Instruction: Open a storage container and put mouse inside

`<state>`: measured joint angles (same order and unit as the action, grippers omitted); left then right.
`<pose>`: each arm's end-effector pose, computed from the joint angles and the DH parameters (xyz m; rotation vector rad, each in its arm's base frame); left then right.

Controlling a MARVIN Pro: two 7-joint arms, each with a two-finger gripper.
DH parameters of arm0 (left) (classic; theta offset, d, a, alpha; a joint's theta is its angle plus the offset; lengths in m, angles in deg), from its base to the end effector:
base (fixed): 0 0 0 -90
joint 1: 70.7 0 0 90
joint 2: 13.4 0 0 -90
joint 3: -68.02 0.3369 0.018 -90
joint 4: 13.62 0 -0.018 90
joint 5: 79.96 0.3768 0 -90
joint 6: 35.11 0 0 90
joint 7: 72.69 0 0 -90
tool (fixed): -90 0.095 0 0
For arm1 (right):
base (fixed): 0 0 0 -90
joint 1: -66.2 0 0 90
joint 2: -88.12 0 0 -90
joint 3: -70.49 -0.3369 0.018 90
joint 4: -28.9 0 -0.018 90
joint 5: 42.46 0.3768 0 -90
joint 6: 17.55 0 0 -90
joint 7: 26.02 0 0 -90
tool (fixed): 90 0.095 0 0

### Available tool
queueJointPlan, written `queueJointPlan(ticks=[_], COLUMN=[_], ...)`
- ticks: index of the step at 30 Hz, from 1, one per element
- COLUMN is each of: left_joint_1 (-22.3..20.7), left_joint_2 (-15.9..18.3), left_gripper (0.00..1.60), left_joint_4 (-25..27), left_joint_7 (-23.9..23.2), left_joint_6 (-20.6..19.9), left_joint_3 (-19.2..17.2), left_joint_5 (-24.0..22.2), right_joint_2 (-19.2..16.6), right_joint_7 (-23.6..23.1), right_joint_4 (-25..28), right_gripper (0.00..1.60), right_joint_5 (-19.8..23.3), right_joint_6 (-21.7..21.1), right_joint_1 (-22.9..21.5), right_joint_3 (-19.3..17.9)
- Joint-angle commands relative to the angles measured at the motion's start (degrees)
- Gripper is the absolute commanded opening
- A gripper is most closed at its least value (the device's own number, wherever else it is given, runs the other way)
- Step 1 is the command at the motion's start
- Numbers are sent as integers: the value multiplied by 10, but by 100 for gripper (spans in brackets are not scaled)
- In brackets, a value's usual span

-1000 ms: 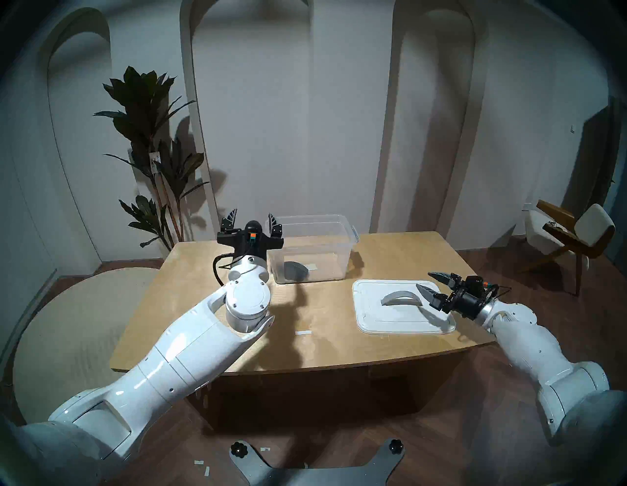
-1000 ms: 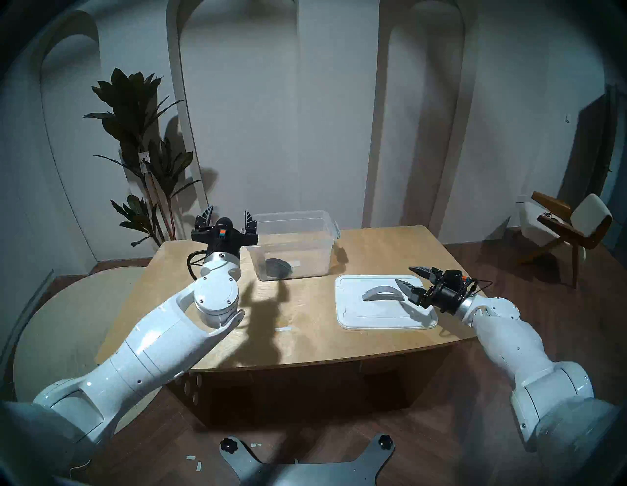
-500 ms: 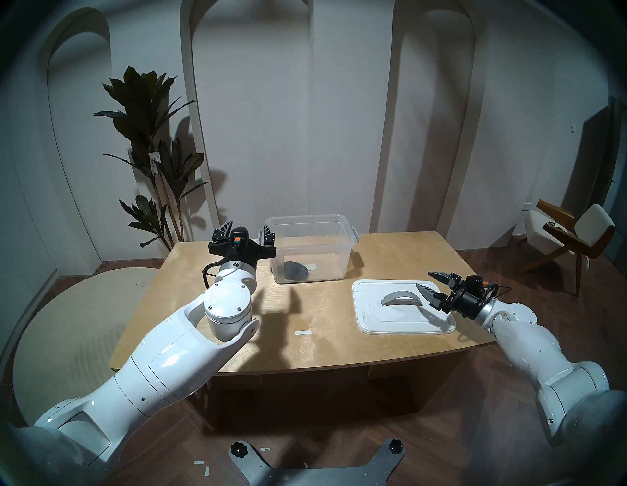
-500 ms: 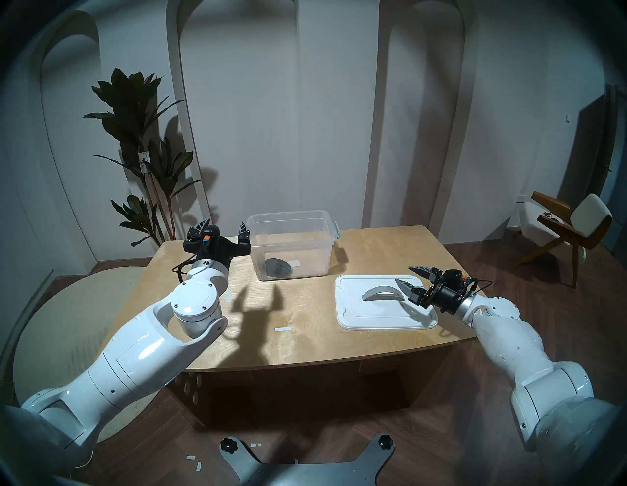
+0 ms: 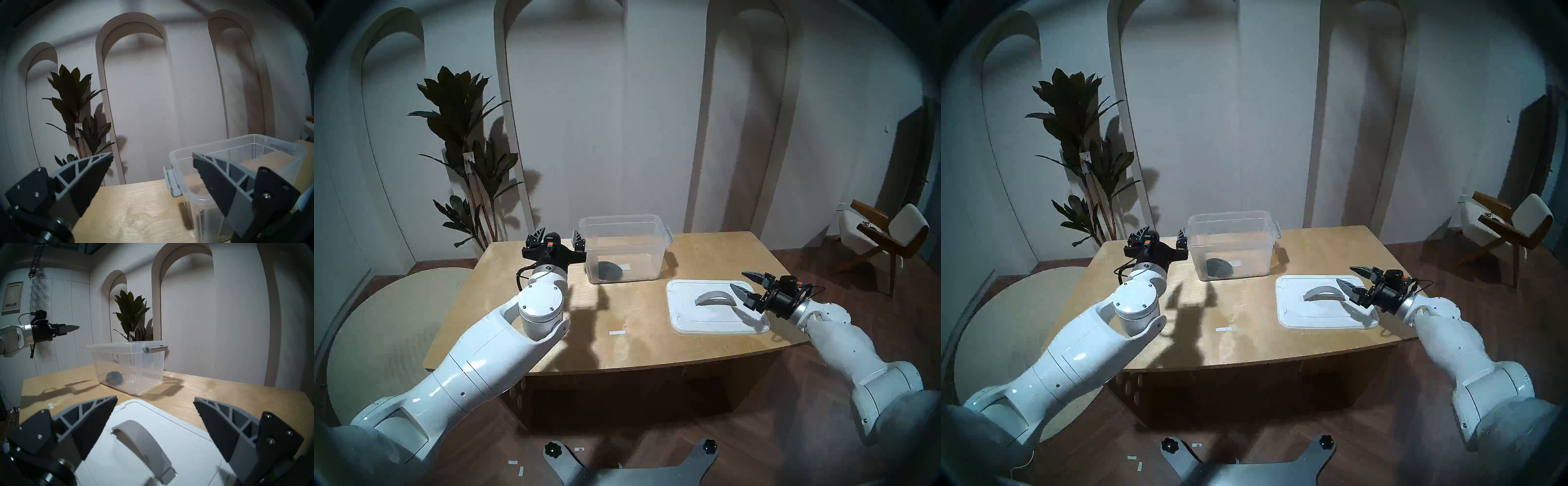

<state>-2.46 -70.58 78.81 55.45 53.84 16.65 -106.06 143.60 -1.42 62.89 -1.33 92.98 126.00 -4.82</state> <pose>0.5359 -0.0163 -0.2622 -1.9548 0.0989 -2.2052 0.5372 -0.2645 -0.3931 -1.7982 -0.6634 -1.7521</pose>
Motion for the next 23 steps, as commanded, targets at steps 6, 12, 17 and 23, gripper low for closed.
queueJointPlan(ticks=[6,12,17,23], left_joint_1=[-11,-11,-11,-11], left_joint_2=[-3,-3,-4,-4], left_gripper=[160,160,160,160], left_joint_4=[9,8,8,8], left_joint_7=[12,13,13,13], left_joint_6=[20,21,21,21], left_joint_3=[-1,-1,-1,-1], left_joint_5=[23,24,24,24], right_joint_2=[-1,-1,-1,-1], right_joint_7=[-2,-2,-2,-2], right_joint_4=[5,5,5,5], right_gripper=[160,160,160,160], right_joint_5=[2,2,2,2], right_joint_6=[1,2,2,2], right_joint_1=[-9,-9,-9,-9], right_joint_3=[-2,-2,-2,-2])
